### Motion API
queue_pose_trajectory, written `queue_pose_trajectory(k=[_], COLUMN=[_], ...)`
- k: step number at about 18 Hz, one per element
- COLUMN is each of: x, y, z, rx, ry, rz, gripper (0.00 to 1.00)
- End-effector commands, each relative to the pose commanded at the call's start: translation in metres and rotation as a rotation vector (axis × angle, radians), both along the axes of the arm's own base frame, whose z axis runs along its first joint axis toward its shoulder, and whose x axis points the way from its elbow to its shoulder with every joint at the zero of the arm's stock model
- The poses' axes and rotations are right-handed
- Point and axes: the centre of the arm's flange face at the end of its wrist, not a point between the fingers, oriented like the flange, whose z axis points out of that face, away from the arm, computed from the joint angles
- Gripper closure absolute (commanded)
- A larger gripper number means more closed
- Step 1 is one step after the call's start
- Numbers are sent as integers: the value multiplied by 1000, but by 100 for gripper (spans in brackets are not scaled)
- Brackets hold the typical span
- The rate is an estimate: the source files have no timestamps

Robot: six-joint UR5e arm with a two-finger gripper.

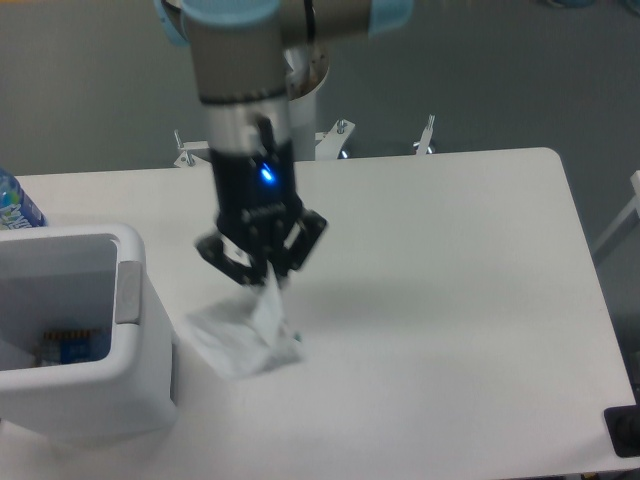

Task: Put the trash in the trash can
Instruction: 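Lift the wrapper and carry it over the trash bin, then lower the wrapper into the bin and open the gripper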

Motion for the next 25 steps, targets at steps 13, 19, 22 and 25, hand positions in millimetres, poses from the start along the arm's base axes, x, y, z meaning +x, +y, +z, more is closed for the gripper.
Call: queue_pose_trajectory(k=[13,19,22,25], x=[116,119,118,116], y=[49,48,48,48], z=[-44,-61,-56,-48], rx=[-65,-95,-95,-87], ry=[-34,-40,-11,8], rz=[-214,-217,-233,-229], gripper=[88,17,0,0])
